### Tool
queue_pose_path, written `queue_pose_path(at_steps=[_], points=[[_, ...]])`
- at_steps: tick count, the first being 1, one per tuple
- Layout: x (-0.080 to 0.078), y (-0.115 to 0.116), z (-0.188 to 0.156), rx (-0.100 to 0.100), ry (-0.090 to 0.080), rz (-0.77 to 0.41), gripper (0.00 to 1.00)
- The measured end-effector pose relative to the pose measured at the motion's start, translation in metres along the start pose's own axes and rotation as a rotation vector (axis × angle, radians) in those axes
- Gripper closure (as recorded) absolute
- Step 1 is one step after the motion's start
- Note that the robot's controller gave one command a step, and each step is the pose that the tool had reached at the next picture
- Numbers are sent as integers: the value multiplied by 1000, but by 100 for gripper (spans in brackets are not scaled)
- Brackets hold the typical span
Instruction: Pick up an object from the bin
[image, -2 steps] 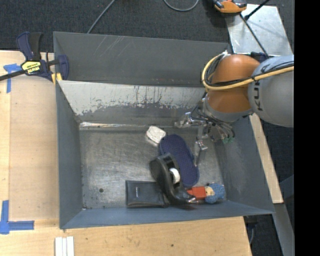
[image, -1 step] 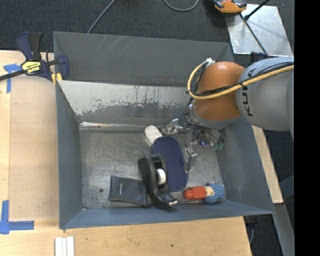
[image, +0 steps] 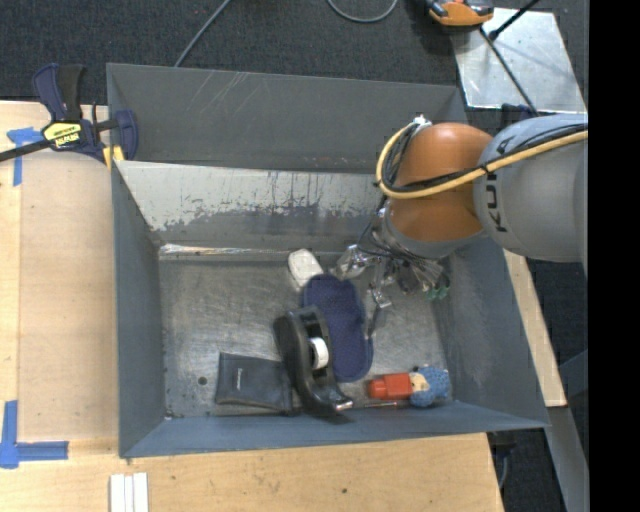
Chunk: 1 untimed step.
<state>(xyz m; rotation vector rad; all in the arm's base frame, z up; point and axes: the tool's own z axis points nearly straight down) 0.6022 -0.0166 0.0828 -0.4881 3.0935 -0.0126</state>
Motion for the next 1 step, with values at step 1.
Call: queue_pose_path(at_steps=[1], points=[[-8, -21, -142, -5, -4, -226, 100]])
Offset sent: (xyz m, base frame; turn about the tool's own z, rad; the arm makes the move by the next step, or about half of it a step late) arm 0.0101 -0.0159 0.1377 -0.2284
